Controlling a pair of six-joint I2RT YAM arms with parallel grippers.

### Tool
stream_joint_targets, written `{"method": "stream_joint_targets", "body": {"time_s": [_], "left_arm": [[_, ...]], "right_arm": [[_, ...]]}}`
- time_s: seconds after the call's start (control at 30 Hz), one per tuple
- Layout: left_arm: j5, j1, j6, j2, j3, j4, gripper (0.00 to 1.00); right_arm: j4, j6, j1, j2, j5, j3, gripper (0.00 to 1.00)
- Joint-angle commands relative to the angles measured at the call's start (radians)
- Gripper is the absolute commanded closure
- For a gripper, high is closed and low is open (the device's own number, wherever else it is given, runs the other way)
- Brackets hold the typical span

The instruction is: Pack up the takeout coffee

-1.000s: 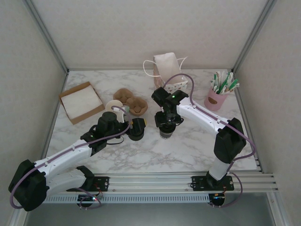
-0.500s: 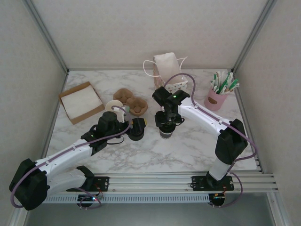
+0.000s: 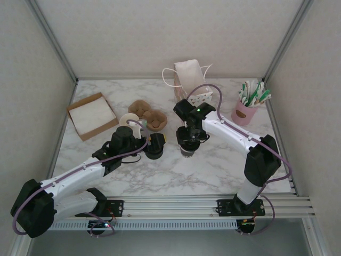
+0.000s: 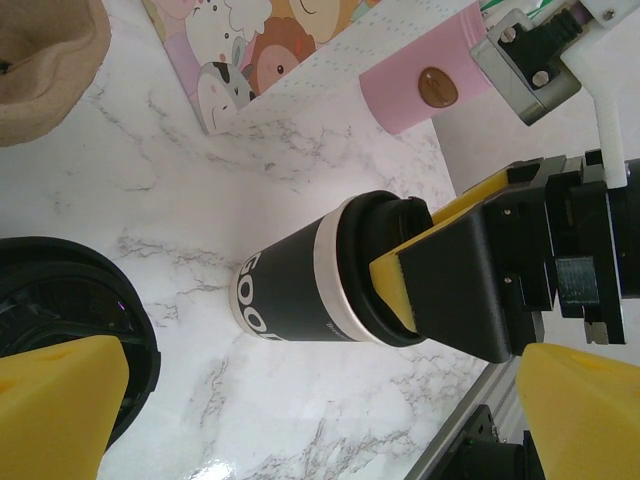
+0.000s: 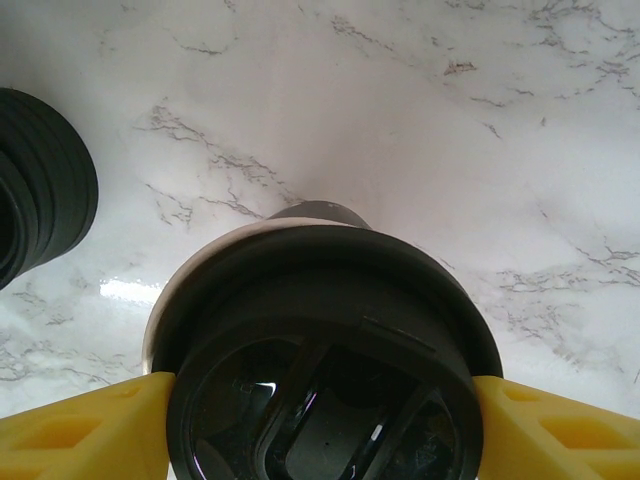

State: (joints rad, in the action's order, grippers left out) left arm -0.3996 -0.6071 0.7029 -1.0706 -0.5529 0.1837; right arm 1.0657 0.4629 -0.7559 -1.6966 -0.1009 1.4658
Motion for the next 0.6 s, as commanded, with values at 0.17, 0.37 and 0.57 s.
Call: {"method": "stream_joint_targets", "body": {"time_s": [0.17,0.37,0.57], "left_arm": [[-0.032,0.007,-0.003,-0.021,0.005,0.039,0.03],[-0.066,0.008,0.009,-0.066,0.001,0.057,0.26],[-0.105,0.005,0.03,-0.124,-0.002,0.088,0.62]], "right_arm": [[-0.021,-0.004,0.004,0.024,0.055,-0.026,0.29],[-0.03,-0.006,0.005,0.032,0.075,-0.03,0.29],[-0.032,-0.008,0.004,0.038,0.081,-0.033,0.29]]}}
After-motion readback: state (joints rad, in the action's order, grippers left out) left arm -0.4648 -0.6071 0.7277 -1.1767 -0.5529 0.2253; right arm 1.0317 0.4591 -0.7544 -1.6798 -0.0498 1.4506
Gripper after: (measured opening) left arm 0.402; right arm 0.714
